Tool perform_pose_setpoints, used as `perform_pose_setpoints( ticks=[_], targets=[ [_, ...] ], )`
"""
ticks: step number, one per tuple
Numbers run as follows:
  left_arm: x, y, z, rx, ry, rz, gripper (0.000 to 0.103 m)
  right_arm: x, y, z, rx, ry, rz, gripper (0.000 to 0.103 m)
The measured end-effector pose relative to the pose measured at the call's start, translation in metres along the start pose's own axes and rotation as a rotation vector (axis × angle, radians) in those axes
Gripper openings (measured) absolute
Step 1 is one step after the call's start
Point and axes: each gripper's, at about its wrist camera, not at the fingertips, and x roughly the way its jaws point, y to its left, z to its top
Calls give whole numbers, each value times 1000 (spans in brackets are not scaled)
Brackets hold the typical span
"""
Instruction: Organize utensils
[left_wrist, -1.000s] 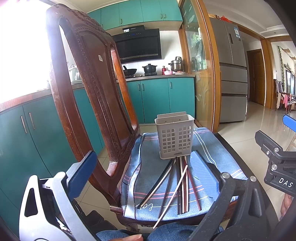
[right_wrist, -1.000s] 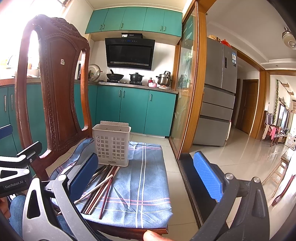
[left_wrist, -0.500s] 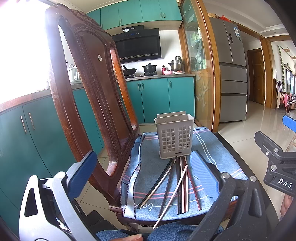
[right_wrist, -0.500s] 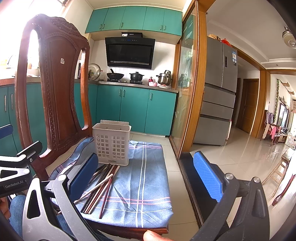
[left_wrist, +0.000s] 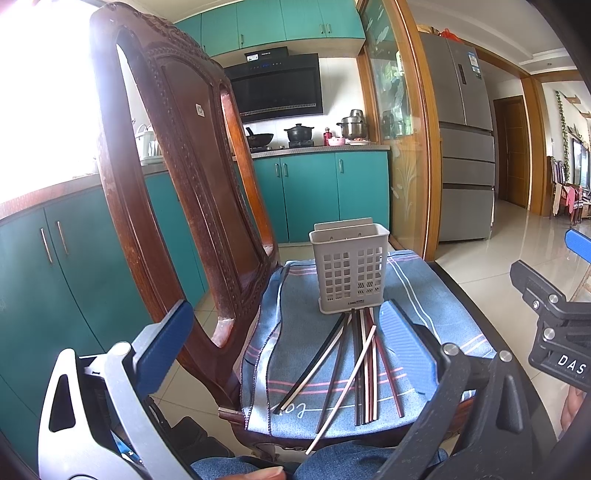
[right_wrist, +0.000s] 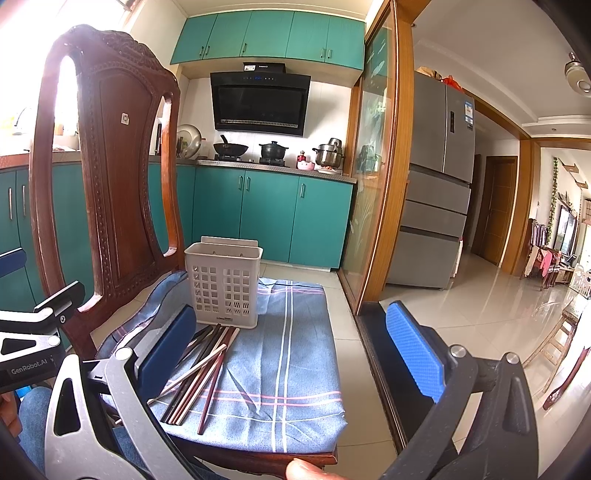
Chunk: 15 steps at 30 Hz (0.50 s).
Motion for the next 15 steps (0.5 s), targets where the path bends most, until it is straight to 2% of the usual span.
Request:
perform_pose_setpoints(
  ticks=[15],
  targets=[
    [0, -1, -2, 1, 3, 2, 100, 3, 0, -2, -1, 12, 3, 101]
  ],
)
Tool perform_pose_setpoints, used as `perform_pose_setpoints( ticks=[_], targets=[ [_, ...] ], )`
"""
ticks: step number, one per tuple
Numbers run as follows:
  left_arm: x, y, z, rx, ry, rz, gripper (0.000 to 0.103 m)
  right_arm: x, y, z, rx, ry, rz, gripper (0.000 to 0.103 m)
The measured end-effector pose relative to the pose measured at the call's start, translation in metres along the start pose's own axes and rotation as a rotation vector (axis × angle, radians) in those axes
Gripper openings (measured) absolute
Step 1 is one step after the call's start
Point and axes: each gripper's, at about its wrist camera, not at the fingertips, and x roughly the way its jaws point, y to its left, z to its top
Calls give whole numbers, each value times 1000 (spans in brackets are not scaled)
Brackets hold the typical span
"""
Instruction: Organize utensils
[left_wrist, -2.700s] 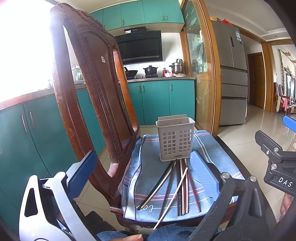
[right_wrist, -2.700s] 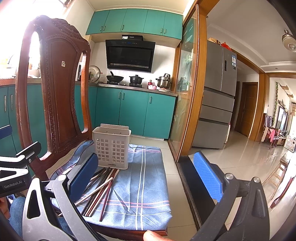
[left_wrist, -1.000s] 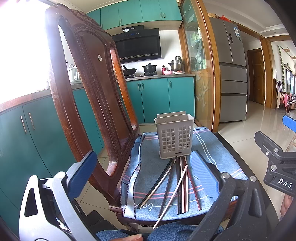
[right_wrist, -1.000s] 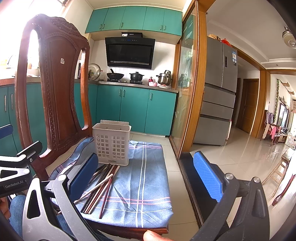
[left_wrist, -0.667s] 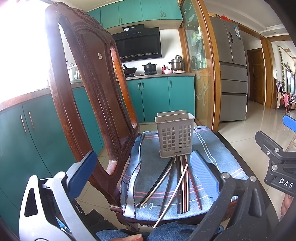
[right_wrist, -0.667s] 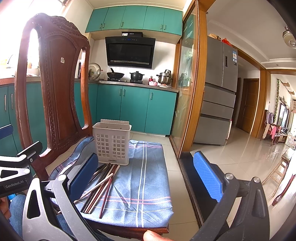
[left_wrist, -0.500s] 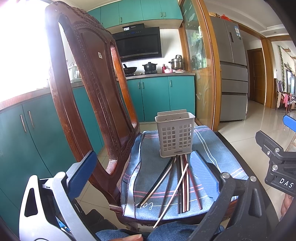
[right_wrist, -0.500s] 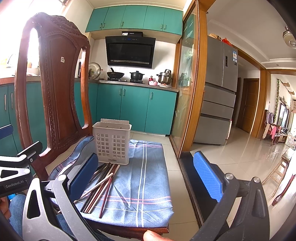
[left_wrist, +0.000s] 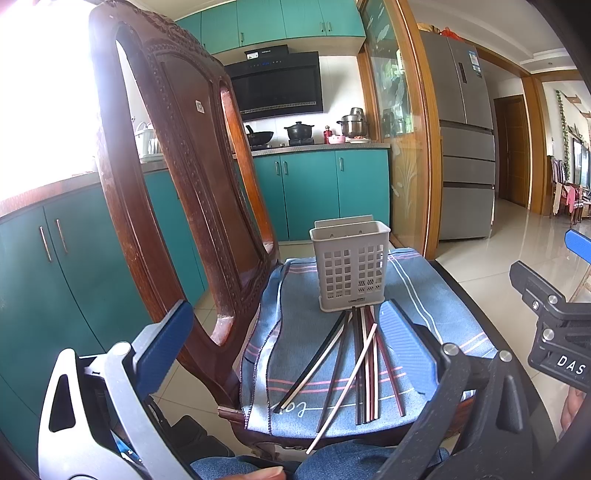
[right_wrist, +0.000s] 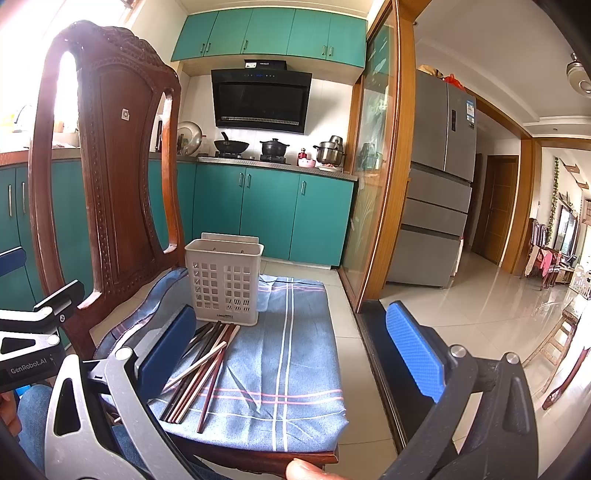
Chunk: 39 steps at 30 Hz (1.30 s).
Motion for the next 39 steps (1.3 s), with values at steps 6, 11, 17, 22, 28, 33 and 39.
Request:
perform_pose_setpoints(
  ticks=[6, 11, 17, 22, 28, 33, 39],
  targets=[
    [0, 0, -1, 2, 3, 0, 100, 1, 1, -1, 0, 3, 0, 101],
    [2, -1, -2, 2, 6, 1, 100, 2, 1, -1, -1, 5, 0, 101],
    [8, -2, -5, 5, 27, 0, 100, 7, 1, -3, -5, 17, -4, 101],
    [14, -5, -8, 13, 48, 0, 100, 13, 1, -5, -12, 33, -4, 101],
    [24, -5, -10, 14, 70, 2, 100, 23, 2, -7, -17, 59, -8, 101],
    [34, -5, -13, 22, 103, 7, 100, 53, 3, -13, -92, 177, -91, 101],
    [46, -4, -17, 32, 143, 6, 100, 85, -18, -29, -82, 300, -122, 101]
  ],
)
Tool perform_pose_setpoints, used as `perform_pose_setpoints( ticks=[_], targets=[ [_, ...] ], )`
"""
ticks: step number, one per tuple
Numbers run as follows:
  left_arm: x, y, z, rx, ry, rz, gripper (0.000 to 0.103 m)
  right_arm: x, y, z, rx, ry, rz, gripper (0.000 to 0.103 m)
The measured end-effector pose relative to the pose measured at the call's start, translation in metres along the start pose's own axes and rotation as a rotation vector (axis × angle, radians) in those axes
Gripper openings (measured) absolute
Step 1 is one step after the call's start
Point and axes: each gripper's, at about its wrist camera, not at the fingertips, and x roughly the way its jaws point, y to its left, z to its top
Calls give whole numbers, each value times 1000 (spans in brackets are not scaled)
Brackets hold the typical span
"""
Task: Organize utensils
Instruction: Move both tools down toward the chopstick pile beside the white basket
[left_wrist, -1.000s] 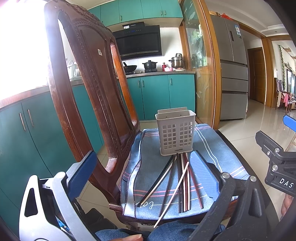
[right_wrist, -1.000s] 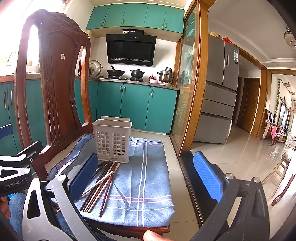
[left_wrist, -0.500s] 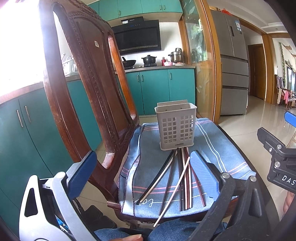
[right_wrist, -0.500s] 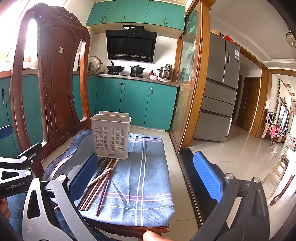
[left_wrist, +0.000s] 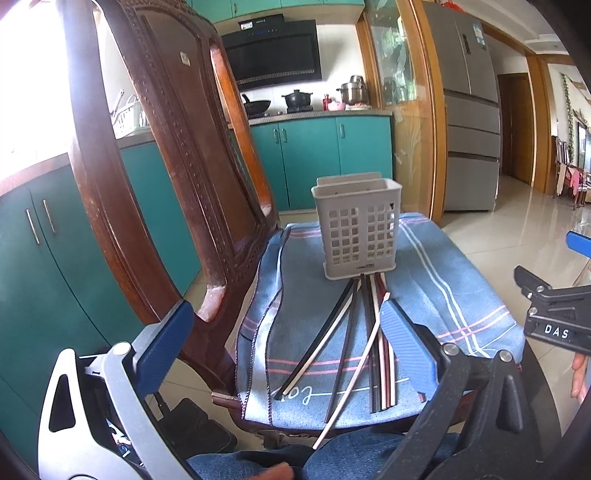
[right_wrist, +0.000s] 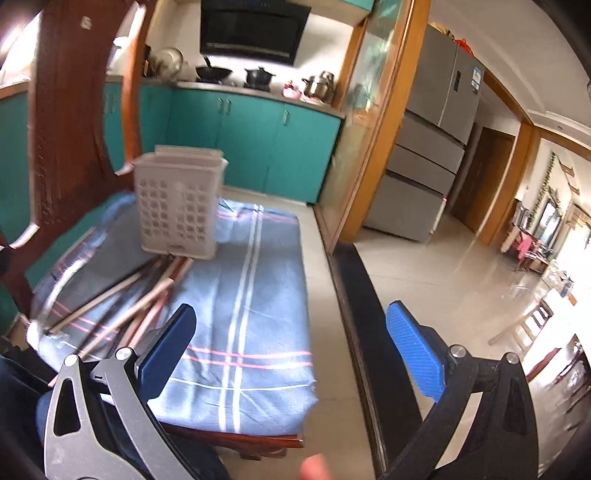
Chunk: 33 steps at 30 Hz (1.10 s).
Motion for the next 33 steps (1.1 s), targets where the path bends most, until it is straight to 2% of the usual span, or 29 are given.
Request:
perform_pose_setpoints(
  ticks=[2, 5, 11, 15, 18, 33],
  targets=[
    [6, 0, -1, 2, 18, -4, 100, 7, -2, -1, 12, 33, 0, 101],
    [11, -2, -3, 8, 32, -16, 100, 23, -10, -6, 76, 102, 52, 100],
    [18, -3, -7, 7, 41, -24, 100, 34, -8, -10, 102, 140, 35, 83],
    [24, -2, -9, -3, 50, -34, 93, 37, -8, -10, 116, 143, 43, 72],
    [28, -4, -12, -3, 64, -42, 87, 39, -5, -11, 111, 140, 58, 69],
    [38, -14, -18, 20, 85, -84, 87, 48, -2, -14, 114, 142, 77, 69]
  ],
)
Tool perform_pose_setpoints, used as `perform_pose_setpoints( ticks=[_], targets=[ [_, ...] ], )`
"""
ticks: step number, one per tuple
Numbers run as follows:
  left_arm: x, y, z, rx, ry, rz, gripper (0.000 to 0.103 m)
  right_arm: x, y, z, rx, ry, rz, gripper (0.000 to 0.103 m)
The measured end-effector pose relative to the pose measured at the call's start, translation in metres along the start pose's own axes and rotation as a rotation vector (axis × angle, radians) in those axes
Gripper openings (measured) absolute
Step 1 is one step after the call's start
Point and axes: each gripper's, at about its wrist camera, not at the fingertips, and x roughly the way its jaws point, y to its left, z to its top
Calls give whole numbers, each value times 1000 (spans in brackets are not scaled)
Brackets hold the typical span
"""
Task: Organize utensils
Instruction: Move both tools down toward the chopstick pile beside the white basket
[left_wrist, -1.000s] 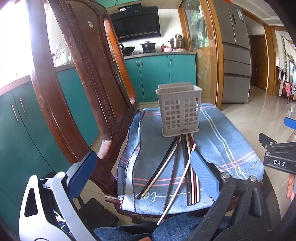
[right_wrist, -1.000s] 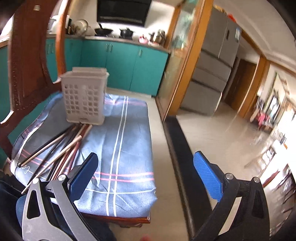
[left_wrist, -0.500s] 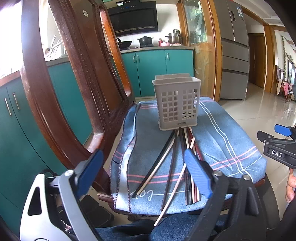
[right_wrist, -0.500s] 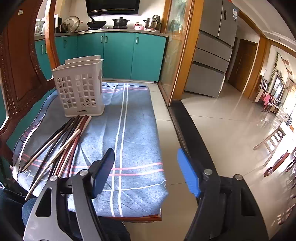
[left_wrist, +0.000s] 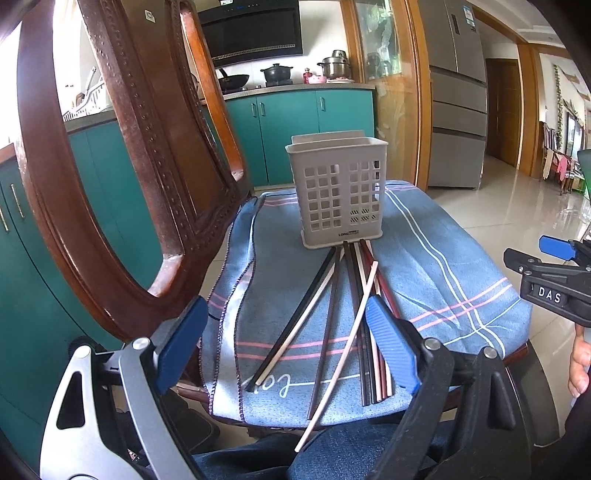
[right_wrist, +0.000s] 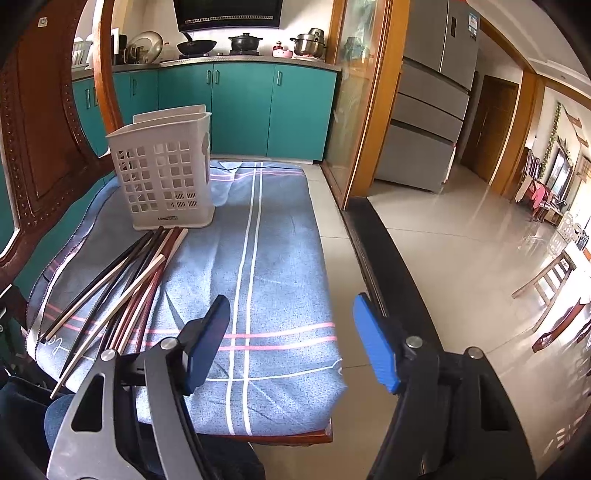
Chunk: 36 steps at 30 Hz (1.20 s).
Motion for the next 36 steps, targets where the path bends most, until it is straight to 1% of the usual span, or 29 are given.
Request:
perform_pose_setpoints(
  ticks=[22, 36],
  targets=[
    [2, 1, -4, -4, 2, -21, 87, 2, 0, -1, 10, 7, -3, 69],
    [5, 1, -7, -3, 10, -45, 87, 2, 4, -2, -5, 5, -6, 69]
  ],
)
